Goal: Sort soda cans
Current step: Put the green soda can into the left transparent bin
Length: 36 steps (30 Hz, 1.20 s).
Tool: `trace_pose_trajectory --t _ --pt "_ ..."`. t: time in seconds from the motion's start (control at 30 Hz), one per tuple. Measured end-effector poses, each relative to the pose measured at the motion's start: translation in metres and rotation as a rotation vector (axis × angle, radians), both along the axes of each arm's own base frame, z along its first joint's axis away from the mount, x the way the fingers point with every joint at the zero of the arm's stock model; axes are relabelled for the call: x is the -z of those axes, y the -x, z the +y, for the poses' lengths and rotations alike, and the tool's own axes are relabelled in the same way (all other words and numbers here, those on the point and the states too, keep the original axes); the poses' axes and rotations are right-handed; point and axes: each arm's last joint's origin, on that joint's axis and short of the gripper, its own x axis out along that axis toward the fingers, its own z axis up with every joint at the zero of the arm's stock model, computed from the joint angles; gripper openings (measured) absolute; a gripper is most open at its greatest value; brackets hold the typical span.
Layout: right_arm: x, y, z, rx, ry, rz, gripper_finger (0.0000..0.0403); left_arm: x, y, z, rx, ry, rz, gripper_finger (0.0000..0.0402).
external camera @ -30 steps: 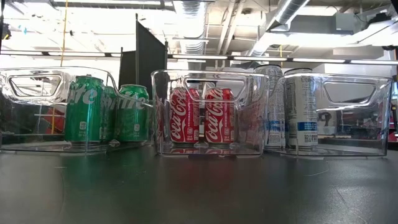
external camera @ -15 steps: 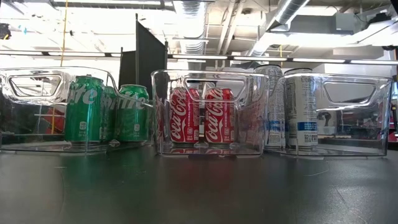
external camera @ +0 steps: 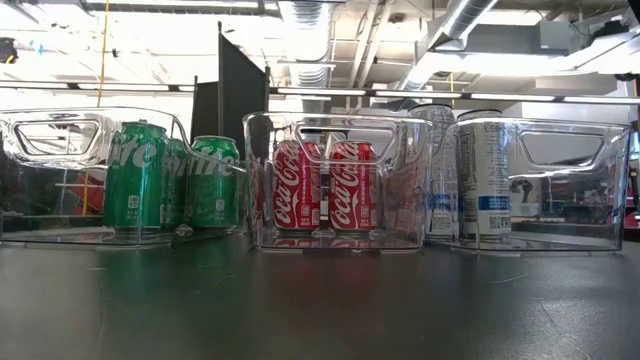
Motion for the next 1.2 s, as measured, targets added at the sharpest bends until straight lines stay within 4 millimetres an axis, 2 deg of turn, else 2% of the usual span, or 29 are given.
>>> trace_pose_trajectory --t 0.2,0.43,0.6,0.7,0.97,1.07,1.2 --pt "0.001 0.001 -0.001 0.004 0.007 0.008 0.0005 0.000 -0.002 0.003 0.031 -0.036 -0.022 0.0296" --pt "0.003 0.003 -0.002 0.037 0.057 0.038 0.0005 0.000 -0.011 0.008 0.052 -0.047 -0.024 0.0296" --pt "0.004 0.005 0.000 0.036 0.073 0.045 0.0005 -0.008 -0.019 0.021 0.019 -0.100 -0.046 0.0296" --pt "0.002 0.007 0.000 0.051 0.093 0.040 0.0005 -0.031 -0.020 0.028 0.014 -0.145 -0.079 0.0296" --pt "-0.024 0.027 -0.001 0.106 0.150 0.014 0.0005 -0.105 -0.019 0.044 0.034 -0.279 -0.234 0.0296" --pt "-0.035 0.039 -0.002 0.129 0.166 0.028 0.0005 -0.125 -0.023 0.063 0.014 -0.360 -0.285 0.0296" --pt "-0.052 0.063 -0.003 0.179 0.187 0.056 0.0005 -0.138 -0.034 0.094 -0.024 -0.411 -0.315 0.0296"
